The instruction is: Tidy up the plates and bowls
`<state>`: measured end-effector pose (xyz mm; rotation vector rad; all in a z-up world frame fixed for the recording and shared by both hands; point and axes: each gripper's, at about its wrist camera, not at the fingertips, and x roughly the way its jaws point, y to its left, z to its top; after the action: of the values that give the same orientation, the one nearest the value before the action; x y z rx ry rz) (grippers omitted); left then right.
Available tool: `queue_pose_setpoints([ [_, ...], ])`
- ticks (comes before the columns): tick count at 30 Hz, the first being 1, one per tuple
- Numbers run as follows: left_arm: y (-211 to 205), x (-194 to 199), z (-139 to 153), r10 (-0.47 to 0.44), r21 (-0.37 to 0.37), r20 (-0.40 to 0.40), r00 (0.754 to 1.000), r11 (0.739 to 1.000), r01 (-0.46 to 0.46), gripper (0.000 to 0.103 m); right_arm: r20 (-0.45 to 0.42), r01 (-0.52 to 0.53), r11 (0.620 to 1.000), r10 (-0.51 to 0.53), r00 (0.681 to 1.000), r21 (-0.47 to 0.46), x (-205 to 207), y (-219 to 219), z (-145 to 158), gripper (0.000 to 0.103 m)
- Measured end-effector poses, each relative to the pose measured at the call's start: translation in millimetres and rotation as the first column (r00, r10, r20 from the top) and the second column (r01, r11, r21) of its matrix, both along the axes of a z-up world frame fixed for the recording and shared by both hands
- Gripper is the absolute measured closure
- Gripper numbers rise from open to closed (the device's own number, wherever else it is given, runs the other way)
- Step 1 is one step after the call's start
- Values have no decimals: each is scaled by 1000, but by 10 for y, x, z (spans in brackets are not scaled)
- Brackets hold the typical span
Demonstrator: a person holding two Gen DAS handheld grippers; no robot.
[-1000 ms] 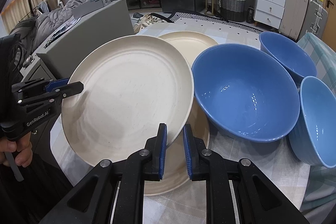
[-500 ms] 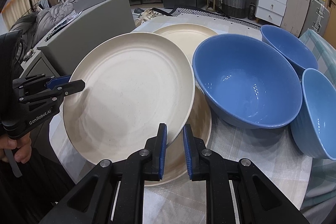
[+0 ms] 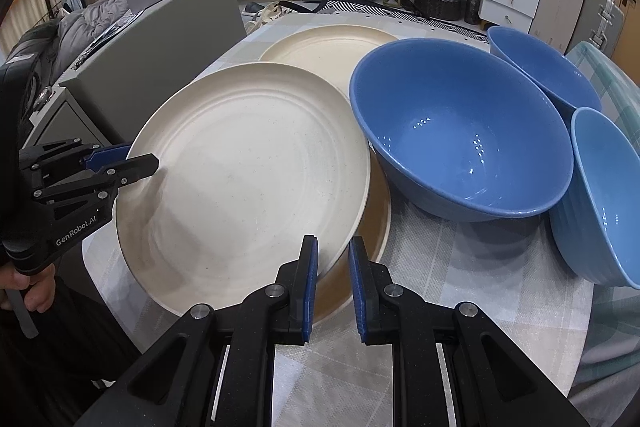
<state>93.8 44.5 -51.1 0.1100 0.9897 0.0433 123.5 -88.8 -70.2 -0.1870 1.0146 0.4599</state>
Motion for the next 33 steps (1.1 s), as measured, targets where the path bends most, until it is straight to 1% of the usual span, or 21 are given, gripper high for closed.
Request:
queue_pose_setpoints([
  [10,-46,48,-81,-6,14,-29,1000,1000,7,85,-25,4,1000,-5,1000,-13,96,64,-27,87],
  [24,-107,110,-160,-26,57,-62,998,998,29,85,-43,9,999,-10,999,-39,180,195,-155,87],
  [28,-119,132,-189,-26,64,-73,997,997,31,84,-40,9,999,-10,999,-41,189,225,-175,87],
  [33,-154,149,-212,-35,77,-80,996,996,41,84,-28,5,997,-8,1000,-73,147,247,-202,87],
])
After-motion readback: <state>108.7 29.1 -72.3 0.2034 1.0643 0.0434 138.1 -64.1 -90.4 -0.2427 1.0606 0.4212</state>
